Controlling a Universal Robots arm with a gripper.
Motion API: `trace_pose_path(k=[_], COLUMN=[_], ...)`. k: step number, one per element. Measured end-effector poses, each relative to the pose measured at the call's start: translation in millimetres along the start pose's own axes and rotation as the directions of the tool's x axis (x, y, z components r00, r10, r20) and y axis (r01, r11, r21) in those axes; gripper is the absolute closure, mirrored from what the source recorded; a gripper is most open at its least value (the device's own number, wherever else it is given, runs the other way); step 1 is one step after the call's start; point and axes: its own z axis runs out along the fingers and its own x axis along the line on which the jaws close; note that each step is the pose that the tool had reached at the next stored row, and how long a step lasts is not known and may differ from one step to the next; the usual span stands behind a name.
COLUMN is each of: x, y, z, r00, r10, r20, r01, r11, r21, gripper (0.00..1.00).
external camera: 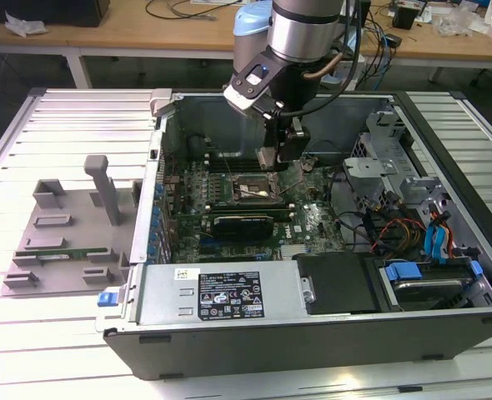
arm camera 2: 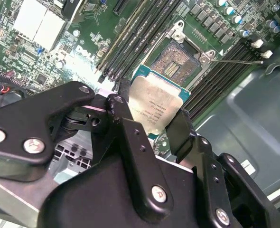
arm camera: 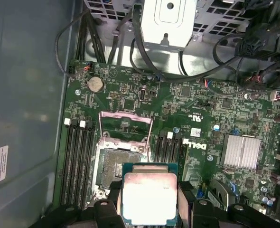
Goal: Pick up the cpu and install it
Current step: 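Place the cpu into insertion slot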
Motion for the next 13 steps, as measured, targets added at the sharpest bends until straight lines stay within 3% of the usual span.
trace_pose_path(k=[13], x=[0.0], y=[0.0], z=[0.2], r00=[0.9988], r10=[0.049], r20=[-0.0016], r01=[-0.049], r11=[0.9988], r21=[-0.0007], gripper=[0.45])
